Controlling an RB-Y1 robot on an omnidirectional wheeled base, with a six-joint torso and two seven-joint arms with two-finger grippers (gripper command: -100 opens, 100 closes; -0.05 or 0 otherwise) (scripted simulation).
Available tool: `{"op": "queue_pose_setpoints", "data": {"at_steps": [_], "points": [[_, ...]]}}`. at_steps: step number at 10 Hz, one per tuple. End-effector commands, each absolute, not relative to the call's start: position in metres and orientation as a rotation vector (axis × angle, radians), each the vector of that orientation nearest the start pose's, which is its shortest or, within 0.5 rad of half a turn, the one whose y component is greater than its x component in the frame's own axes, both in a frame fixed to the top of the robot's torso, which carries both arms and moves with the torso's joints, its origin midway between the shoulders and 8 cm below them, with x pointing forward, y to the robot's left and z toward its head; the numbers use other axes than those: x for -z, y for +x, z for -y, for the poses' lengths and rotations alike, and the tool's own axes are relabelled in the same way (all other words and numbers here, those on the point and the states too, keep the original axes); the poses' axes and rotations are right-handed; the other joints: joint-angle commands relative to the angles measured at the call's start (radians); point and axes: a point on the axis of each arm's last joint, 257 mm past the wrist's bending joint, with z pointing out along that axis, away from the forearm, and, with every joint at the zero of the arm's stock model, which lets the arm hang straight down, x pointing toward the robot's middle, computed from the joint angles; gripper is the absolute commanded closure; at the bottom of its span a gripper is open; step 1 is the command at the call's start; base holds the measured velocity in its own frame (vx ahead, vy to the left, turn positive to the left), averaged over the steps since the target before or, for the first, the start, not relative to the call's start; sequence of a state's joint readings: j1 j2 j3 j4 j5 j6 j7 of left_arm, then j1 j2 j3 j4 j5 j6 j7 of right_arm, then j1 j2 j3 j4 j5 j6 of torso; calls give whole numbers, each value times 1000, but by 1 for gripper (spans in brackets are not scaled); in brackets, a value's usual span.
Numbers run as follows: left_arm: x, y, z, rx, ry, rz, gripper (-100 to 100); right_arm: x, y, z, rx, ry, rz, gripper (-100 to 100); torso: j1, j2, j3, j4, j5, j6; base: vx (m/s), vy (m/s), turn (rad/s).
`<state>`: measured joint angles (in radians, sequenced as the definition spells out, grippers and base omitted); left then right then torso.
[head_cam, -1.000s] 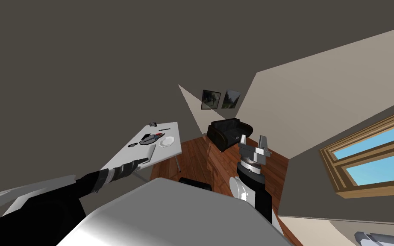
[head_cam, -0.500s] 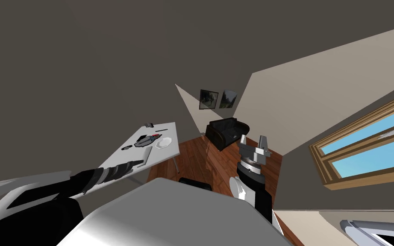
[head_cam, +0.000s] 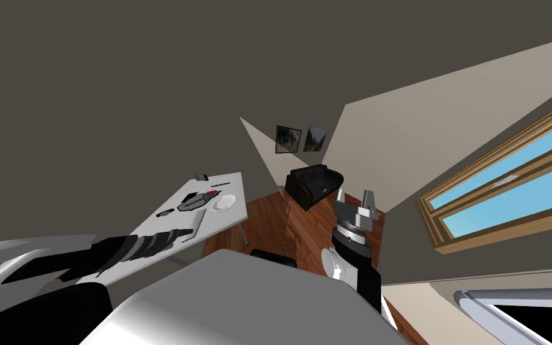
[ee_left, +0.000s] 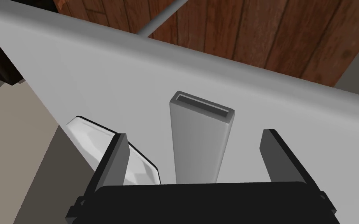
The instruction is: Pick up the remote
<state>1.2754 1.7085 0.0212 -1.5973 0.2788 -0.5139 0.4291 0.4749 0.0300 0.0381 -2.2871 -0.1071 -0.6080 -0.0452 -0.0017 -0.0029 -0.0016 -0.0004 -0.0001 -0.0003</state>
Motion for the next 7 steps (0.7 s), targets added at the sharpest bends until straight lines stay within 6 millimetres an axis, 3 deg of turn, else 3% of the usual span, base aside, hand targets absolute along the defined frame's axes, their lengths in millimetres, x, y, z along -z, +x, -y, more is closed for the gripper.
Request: {"op": "queue_pose_setpoints", "data": {"at_steps": [1, 2, 3, 4, 5, 7], "points": [[313, 154, -559, 457, -967, -2537, -100, -54, 323, 280, -1481, 653, -405, 0, 0, 0, 0, 0, 0, 0, 36, -15, -63], [316, 140, -571, 407, -994, -2575, -100, -54, 323, 280, -1481, 653, -405, 0, 0, 0, 0, 0, 0, 0, 40, -20, -129], [315, 144, -570, 404, -975, -2590, -100, -54, 323, 280, -1481, 653, -405, 0, 0, 0, 0, 0, 0, 0, 30, -14, -65], [318, 130, -581, 355, -998, -2630, -100, -54, 323, 280, -1481, 653, -405, 0, 0, 0, 0, 0, 0, 0, 36, -12, -122], [316, 137, -580, 356, -975, -2635, -100, -54, 323, 280, -1481, 653, -405, 0, 1, 0, 0, 0, 0, 0, 35, -6, -54], [319, 121, -589, 303, -991, -2689, -100, -54, 323, 280, -1481, 653, -406, 0, 1, 1, 1, 0, 0, -1, 25, -10, -51]]}}
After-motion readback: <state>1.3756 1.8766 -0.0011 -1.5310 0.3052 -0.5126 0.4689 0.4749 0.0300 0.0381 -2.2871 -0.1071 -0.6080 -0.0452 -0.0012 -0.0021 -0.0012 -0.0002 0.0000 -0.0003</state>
